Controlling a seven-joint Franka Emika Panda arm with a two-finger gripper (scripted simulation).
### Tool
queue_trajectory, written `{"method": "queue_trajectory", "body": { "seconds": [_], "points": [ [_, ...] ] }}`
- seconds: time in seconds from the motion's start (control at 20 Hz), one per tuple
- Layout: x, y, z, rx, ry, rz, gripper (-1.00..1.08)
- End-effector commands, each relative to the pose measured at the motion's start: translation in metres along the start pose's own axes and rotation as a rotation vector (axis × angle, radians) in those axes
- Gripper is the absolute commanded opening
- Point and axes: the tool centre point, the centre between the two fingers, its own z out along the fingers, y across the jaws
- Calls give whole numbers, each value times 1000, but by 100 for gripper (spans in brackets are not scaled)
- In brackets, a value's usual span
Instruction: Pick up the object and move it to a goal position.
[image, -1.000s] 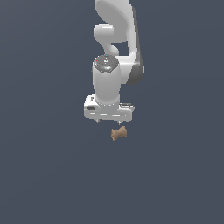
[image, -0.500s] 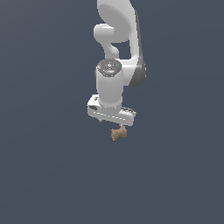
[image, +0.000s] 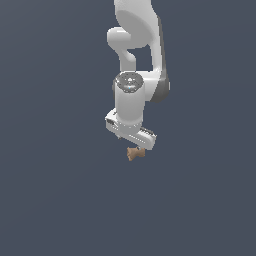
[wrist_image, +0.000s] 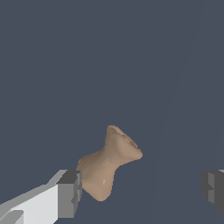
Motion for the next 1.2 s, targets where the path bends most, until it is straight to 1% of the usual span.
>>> {"method": "queue_trajectory", "body": {
  "seconds": [0.0, 0.85, 1.15],
  "points": [
    [-2, -2, 3, 0, -1, 65, 100],
    [-14, -17, 25, -7, -3, 493, 100],
    [-17, -21, 30, -9, -1, 609, 100]
  ]
}}
